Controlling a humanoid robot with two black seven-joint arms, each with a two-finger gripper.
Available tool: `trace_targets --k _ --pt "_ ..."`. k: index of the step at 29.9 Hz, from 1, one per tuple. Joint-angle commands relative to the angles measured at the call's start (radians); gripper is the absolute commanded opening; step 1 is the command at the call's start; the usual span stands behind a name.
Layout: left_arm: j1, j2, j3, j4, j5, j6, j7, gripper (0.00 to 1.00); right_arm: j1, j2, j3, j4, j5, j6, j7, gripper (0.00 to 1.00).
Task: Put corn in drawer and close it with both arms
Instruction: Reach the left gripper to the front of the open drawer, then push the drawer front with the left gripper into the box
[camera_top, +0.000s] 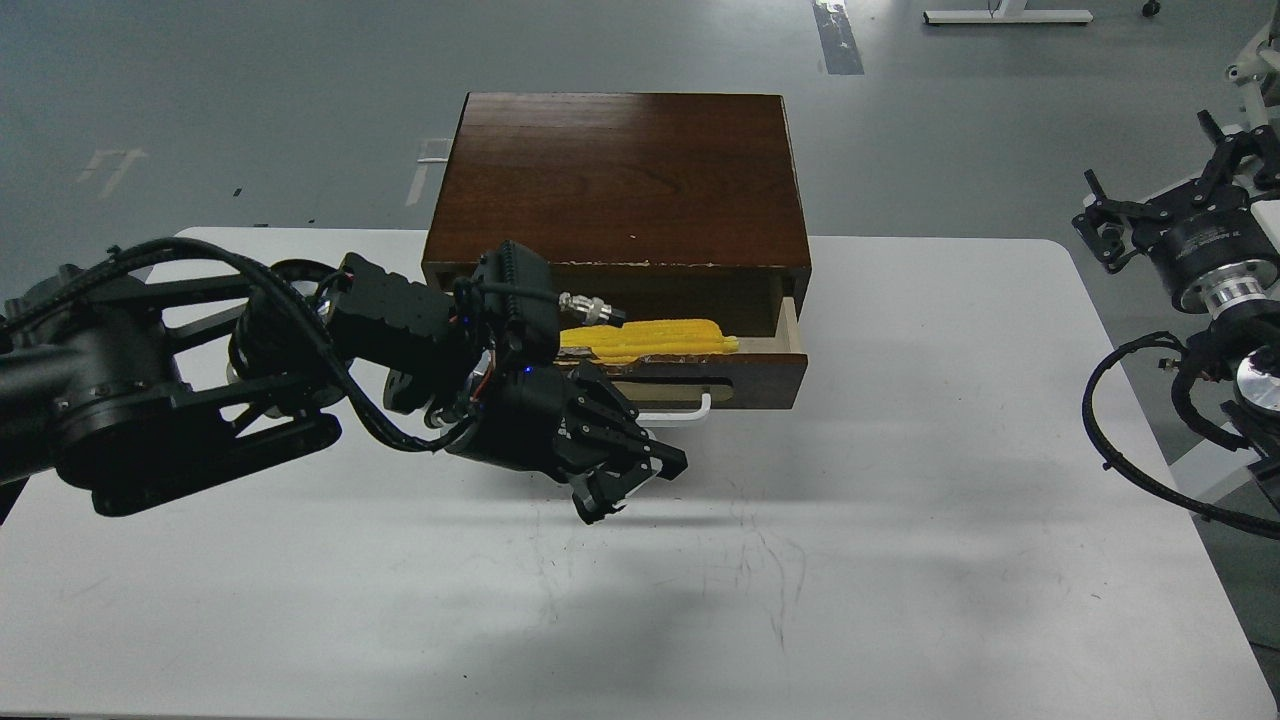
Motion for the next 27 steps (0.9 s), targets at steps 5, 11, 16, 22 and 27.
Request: trace_targets --k 5,11,16,22,27 --pt "0.013 0.064 0.027 0.008 0.134 0.0 0.004 0.0 -0.002 0.0 -0.003 -0.014 -0.003 0.0 0.001 1.0" --pt "0.013 0.084 0.027 0.011 0.134 0.0 0.058 0.0 -0.002 0.001 -0.001 -0.022 -0.003 0.0 0.002 1.0" --pt "0.015 0.083 0.027 0.018 0.134 0.0 0.078 0.0 -0.002 0.004 0.0 -0.04 -0.003 0.0 0.001 1.0" --pt "0.015 0.107 0.021 0.018 0.133 0.0 0.078 0.0 0.001 0.004 -0.001 -0.04 -0.003 0.0 0.001 1.0" --pt "0.015 0.116 0.021 0.029 0.129 0.0 0.078 0.0 0.0 0.004 -0.003 -0.042 -0.003 0.0 0.001 1.0"
